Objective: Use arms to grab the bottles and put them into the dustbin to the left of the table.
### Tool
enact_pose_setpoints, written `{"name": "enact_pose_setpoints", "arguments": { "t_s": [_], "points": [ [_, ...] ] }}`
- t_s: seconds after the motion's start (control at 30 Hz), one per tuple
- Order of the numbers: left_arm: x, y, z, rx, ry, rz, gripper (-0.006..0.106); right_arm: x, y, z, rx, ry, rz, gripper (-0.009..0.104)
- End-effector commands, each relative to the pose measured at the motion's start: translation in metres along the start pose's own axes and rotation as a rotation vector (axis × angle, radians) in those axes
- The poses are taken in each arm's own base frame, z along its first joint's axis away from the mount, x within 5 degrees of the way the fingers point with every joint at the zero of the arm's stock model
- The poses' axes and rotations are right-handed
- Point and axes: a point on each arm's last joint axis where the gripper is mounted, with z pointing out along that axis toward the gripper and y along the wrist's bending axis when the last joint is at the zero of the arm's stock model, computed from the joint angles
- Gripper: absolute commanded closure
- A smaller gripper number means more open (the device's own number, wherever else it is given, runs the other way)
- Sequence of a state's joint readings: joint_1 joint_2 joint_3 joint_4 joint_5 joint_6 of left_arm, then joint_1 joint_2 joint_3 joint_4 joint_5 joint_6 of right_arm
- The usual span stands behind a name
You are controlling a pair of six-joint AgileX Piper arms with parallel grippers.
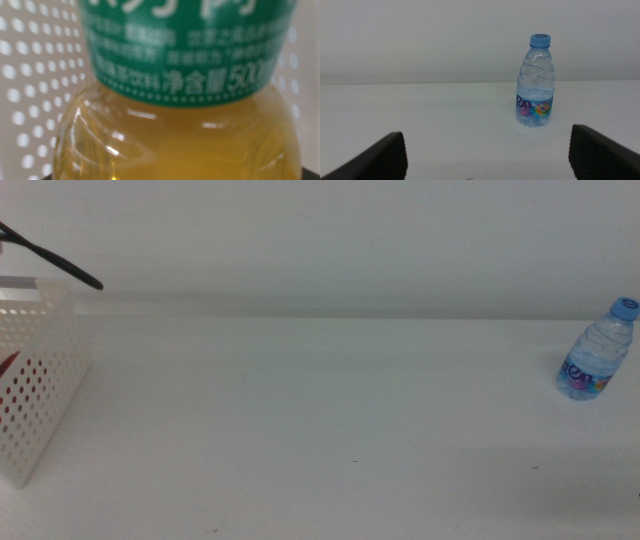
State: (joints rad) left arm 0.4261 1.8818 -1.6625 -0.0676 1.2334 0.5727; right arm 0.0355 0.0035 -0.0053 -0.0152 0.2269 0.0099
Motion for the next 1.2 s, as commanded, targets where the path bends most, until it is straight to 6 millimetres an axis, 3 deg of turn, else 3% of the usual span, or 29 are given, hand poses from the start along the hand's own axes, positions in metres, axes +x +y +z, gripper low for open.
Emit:
{"name": "enact_pose_setpoints", "arguments": {
  "t_s": [0.0,0.43,0.73,0.8,0.87,1.03,1.17],
  "points": [
    [0.009,-0.007,0.0,0.061,0.067,-0.009,0.102,0.012,0.0,0.001,0.007,-0.004,-0.016,0.01],
    [0.013,-0.014,0.018,0.133,0.07,-0.009,0.1,0.012,0.0,0.001,0.007,-0.004,-0.016,0.01],
    [0.017,-0.017,0.026,0.149,0.084,0.018,0.083,0.012,0.0,0.001,0.007,-0.004,-0.016,0.01],
    [0.017,-0.017,0.026,0.148,0.082,0.018,0.076,0.012,0.0,0.001,0.007,-0.004,-0.016,0.01],
    [0.017,-0.017,0.025,0.144,0.074,0.011,0.03,0.012,0.0,0.001,0.007,-0.004,-0.016,0.01],
    [0.015,-0.019,0.006,0.07,0.069,0.008,0.007,0.012,0.0,0.001,0.007,-0.004,-0.016,0.01],
    [0.009,-0.028,-0.03,0.004,0.015,0.034,0.007,0.012,0.0,0.001,0.007,-0.004,-0.016,0.01]
  ]
}}
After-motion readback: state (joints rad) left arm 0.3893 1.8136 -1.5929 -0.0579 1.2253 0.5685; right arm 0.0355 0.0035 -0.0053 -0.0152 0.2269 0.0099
